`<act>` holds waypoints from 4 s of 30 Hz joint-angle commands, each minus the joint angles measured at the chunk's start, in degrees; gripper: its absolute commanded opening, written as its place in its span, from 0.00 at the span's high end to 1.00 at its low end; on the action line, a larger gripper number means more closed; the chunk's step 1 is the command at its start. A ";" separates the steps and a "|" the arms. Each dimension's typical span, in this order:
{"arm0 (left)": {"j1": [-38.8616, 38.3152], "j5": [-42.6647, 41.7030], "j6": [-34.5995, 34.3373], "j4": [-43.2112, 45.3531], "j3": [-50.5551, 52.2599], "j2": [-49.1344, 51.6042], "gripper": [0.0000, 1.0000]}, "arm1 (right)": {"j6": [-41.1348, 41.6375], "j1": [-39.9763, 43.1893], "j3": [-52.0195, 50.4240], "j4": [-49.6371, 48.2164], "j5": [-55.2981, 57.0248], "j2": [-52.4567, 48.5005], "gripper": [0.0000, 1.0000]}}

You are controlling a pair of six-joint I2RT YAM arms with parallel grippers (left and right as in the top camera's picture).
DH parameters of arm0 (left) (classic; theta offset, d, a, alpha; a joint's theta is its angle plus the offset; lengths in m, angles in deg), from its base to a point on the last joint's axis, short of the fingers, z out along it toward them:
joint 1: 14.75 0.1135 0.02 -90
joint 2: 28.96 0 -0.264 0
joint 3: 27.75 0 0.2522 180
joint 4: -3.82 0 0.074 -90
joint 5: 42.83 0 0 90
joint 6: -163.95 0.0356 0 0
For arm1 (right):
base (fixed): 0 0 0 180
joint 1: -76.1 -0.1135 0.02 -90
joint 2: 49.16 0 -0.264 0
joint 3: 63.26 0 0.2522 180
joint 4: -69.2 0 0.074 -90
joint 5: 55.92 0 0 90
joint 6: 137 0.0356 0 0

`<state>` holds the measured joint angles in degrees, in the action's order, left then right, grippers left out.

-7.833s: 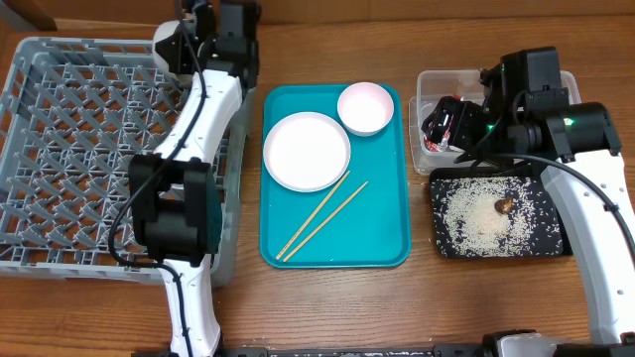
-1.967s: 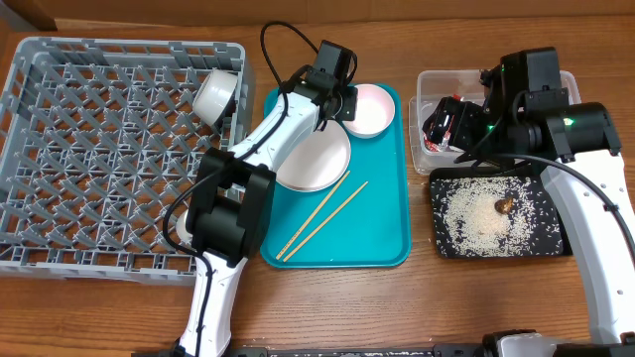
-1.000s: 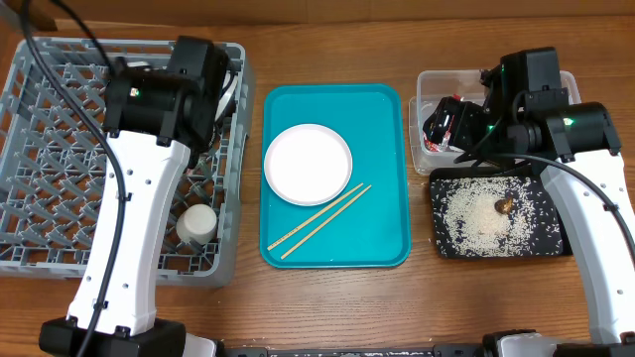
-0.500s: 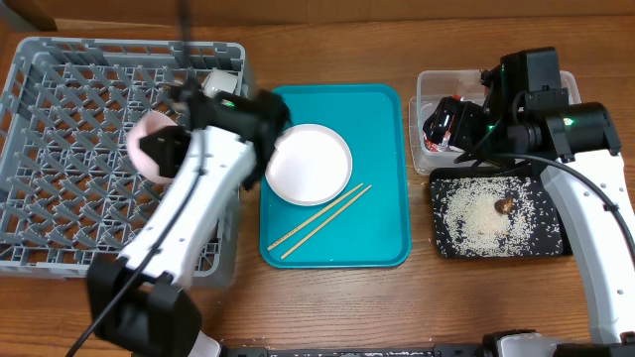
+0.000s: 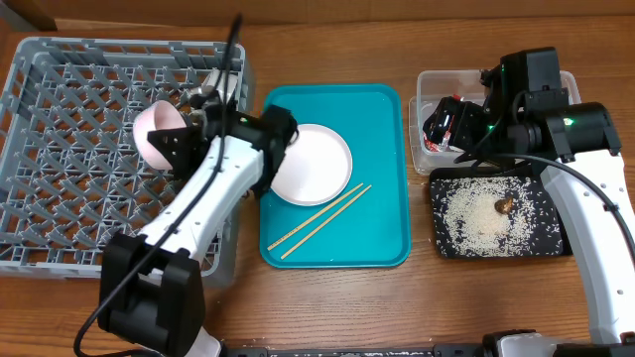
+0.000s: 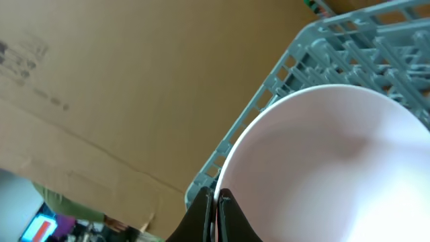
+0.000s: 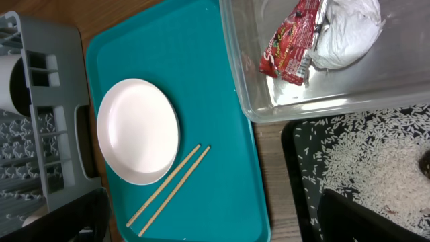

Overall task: Sort waste into correct bins and load items into the dishwasher
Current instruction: 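Carry the pink bowl left into the dish rack, then set the pink bowl upright in the rack and open the left gripper, then move the left gripper to the tray and grip the white plate edge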

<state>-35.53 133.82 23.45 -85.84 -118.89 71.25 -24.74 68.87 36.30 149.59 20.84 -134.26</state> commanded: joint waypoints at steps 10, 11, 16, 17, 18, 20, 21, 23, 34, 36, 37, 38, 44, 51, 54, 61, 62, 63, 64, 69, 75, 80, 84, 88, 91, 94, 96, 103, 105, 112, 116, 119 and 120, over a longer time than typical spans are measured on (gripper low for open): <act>5.88 -24.02 64.96 36.98 0.09 0.28 0.96 | -0.13 -0.11 0.02 -0.31 0.37 0.17 0.00; 5.86 -23.37 68.22 38.18 0.09 0.28 0.96 | -0.13 -0.11 0.02 -0.31 0.37 0.17 0.00; 5.84 -14.49 73.09 37.83 0.09 0.28 0.96 | -0.13 -0.11 0.02 -0.31 0.37 0.17 0.00; 5.86 -12.85 72.11 36.87 0.09 0.28 0.96 | -0.13 -0.11 0.02 -0.31 0.37 0.17 0.00; 5.86 -11.87 70.79 35.76 0.09 0.28 0.96 | -0.13 -0.11 0.02 -0.31 0.37 0.17 0.00; 5.86 -11.87 67.60 34.07 0.09 0.28 0.96 | -0.13 -0.11 0.02 -0.31 0.37 0.17 0.00; 5.79 -11.87 65.57 33.11 0.09 0.28 0.96 | -0.13 -0.11 0.02 -0.31 0.37 0.17 0.00; 5.75 -11.93 61.99 30.88 0.09 0.28 0.96 | -0.13 -0.11 0.02 -0.31 0.37 0.17 0.00; 6.43 -20.52 74.03 38.07 0.11 0.52 0.96 | -0.13 -0.11 0.02 -0.31 0.37 0.17 0.00; 6.69 -20.46 80.50 41.53 0.11 0.52 0.96 | -0.13 -0.11 0.02 -0.31 0.37 0.17 0.00; 6.69 -20.44 83.17 43.12 0.11 0.52 0.96 | -0.13 -0.11 0.02 -0.31 0.37 0.17 0.00; 6.67 -20.06 85.44 44.52 0.11 0.52 0.96 | -0.13 -0.11 0.02 -0.31 0.37 0.17 0.00; 6.29 -16.65 90.88 45.72 0.11 0.52 0.96 | -0.13 -0.11 0.02 -0.31 0.37 0.17 0.00; 5.97 -15.78 89.72 45.68 0.13 0.52 0.96 | -0.13 -0.11 0.02 -0.31 0.37 0.17 0.00; 5.84 -15.82 89.44 45.66 0.15 0.63 0.96 | -0.13 -0.11 0.02 -0.31 0.37 0.17 0.00; 5.86 -20.35 86.49 42.77 0.79 0.79 0.96 | -0.13 -0.11 0.02 -0.31 0.37 0.17 0.00; 6.19 -20.65 86.47 42.77 0.85 0.81 0.96 | -0.13 -0.11 0.02 -0.31 0.37 0.17 0.00; 6.47 -21.09 86.38 42.80 0.85 0.92 0.96 | -0.13 -0.11 0.02 -0.31 0.37 0.17 0.00; 6.64 -21.44 86.29 42.84 0.85 0.98 0.96 | -0.13 -0.11 0.02 -0.31 0.37 0.17 0.00; 6.71 -21.79 86.05 42.97 0.85 2.58 0.96 | -0.11 -0.11 0.02 -0.31 0.37 0.17 0.00; 6.73 -20.61 85.15 42.97 0.85 6.62 0.96 | -0.13 -0.11 0.02 -0.31 0.37 0.17 0.00; 6.51 -17.59 85.20 43.98 0.83 7.10 0.96 | -0.13 -0.11 0.02 -0.31 0.37 0.17 0.00; 4.90 -14.45 88.24 46.71 0.81 7.04 0.96 | -0.13 -0.11 0.02 -0.31 0.37 0.17 0.00; 2.21 -15.04 89.68 46.58 0.83 7.04 0.96 | -0.13 -0.11 0.02 -0.31 0.37 0.17 0.00; 0.92 -18.58 89.77 45.92 0.83 7.04 0.96 | -0.13 -0.11 0.02 -0.31 0.37 0.17 0.00; 0.76 -21.49 89.72 43.85 0.83 7.04 0.96 | -0.13 -0.11 0.02 -0.31 0.37 0.17 0.00; 0.76 -21.55 89.72 42.71 0.83 7.04 0.95 | -0.13 -0.11 0.02 -0.31 0.37 0.17 0.00; 0.85 -21.55 88.63 42.64 0.83 7.04 0.49 | -0.13 -0.11 0.02 -0.31 0.37 0.17 0.00; 0.81 -21.51 88.63 42.73 0.83 7.04 0.48 | -0.13 -0.11 0.02 -0.31 0.37 0.17 0.00; -0.83 -20.06 88.63 43.60 0.81 7.04 0.51 | -0.13 -0.11 0.02 -0.31 0.37 0.17 0.00; -2.19 -20.57 86.64 42.71 0.81 7.04 0.50 | -0.13 -0.11 0.02 -0.31 0.37 0.17 0.00; -2.60 -20.61 83.97 41.03 0.81 7.04 0.51 | -0.13 -0.11 0.02 -0.31 0.37 0.17 0.00; -2.60 -20.55 82.20 40.46 0.81 7.04 0.51 | -0.13 -0.11 0.02 -0.31 0.37 0.17 0.00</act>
<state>-37.76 113.14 111.09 -44.31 -118.04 77.37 -24.71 68.87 36.30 149.59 20.95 -134.26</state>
